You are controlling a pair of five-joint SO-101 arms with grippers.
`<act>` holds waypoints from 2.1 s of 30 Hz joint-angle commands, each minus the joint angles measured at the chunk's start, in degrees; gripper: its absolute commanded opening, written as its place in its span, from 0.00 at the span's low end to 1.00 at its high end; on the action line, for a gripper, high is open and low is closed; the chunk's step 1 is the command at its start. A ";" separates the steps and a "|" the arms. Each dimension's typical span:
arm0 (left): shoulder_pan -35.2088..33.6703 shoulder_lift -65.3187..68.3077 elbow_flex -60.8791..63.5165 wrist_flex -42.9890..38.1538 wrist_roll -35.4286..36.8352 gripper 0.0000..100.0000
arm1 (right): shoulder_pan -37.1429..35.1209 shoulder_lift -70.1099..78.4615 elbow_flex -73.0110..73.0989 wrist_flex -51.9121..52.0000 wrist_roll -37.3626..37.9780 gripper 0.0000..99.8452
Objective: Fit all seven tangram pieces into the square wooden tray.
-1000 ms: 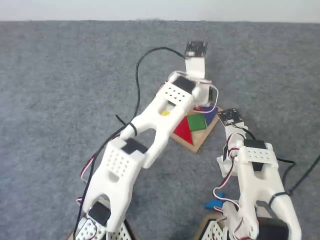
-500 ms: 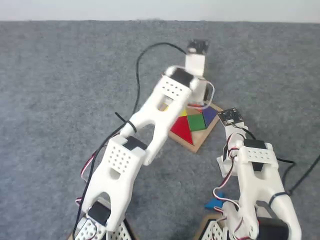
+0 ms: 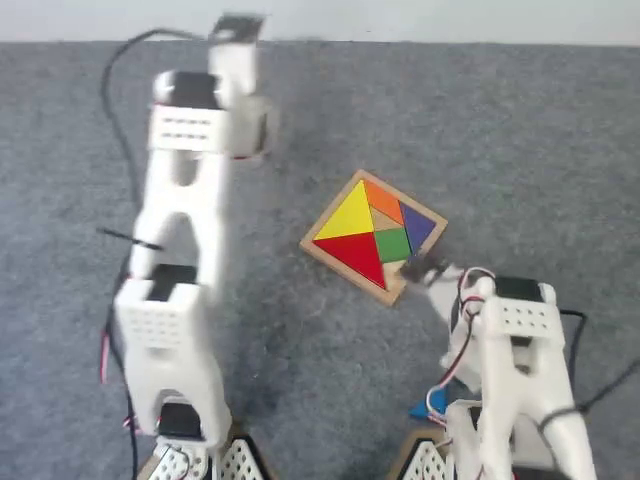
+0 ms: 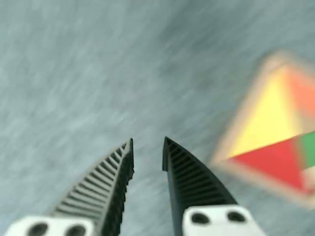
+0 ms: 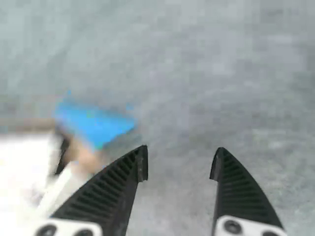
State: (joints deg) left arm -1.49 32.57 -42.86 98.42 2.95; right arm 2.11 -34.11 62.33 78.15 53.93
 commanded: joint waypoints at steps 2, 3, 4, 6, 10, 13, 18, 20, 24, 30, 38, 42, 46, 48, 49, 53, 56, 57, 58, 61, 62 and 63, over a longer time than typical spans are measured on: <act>-8.53 -7.47 13.58 -5.98 -8.88 0.10 | 0.75 -19.30 -3.43 20.00 29.71 0.23; -9.41 -8.18 15.52 -8.00 -9.32 0.10 | 1.45 -23.52 -3.25 20.70 32.00 0.23; -10.20 -8.70 17.27 -10.02 -9.49 0.10 | 1.63 -27.21 -2.46 21.49 34.29 0.23; -10.99 -9.41 19.82 -13.36 -9.49 0.10 | 0.04 -33.45 0.62 22.29 39.82 0.23; -10.64 -9.49 22.11 -15.12 -9.23 0.10 | -6.90 -35.82 1.05 22.29 39.47 0.23; -10.20 -9.49 22.64 -15.12 -9.23 0.10 | -11.47 -30.90 1.05 20.26 35.08 0.23; -11.08 -9.49 22.46 -15.03 -9.23 0.10 | -11.91 -15.52 1.05 16.22 35.08 0.23; -11.08 -9.49 22.37 -15.12 -9.23 0.10 | -12.00 -10.15 0.97 15.08 36.75 0.23; -10.99 -9.49 22.37 -16.44 -9.14 0.10 | -12.00 -3.21 0.62 15.16 42.64 0.23; -11.08 -9.49 22.64 -18.37 -9.14 0.10 | -19.56 2.15 0.44 13.14 43.16 0.23; -12.92 -9.49 22.29 -19.34 -9.14 0.10 | -27.03 7.16 7.12 2.33 37.89 0.23; -14.59 -9.49 22.29 -20.31 -9.14 0.10 | -24.13 7.52 7.30 1.71 37.89 0.23; -15.12 -9.49 22.29 -20.04 -9.14 0.10 | -17.19 7.78 7.21 -4.18 35.25 0.23; -15.12 -9.58 22.29 -20.04 -9.14 0.10 | -14.64 7.78 7.03 -7.60 31.12 0.23; -15.12 -9.67 22.29 -19.96 -9.14 0.10 | -14.11 7.78 7.03 -8.48 29.71 0.23; -15.12 -10.02 22.29 -19.34 -9.14 0.10 | -13.32 7.78 7.12 -10.68 24.26 0.23; -15.12 -10.02 22.29 -18.46 -9.14 0.10 | -11.65 7.34 7.12 -12.26 20.84 0.23; -15.12 -9.93 22.29 -18.37 -9.14 0.10 | -11.12 7.34 7.12 -12.26 20.84 0.23; -15.12 -9.85 22.29 -18.37 -9.14 0.10 | -11.03 7.25 7.30 -11.47 20.84 0.23; -15.12 -9.85 22.29 -18.46 -9.23 0.10 | -11.56 6.90 7.38 -5.67 22.95 0.23; -15.12 -9.76 22.29 -18.55 -9.32 0.10 | -11.56 6.02 7.21 -3.30 24.62 0.23; -15.12 -9.67 22.29 -18.73 -9.32 0.10 | -11.56 4.62 7.21 -1.54 25.85 0.23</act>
State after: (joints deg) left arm -16.35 27.47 -19.82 79.43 -5.76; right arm -11.96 -27.96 68.13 72.18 76.53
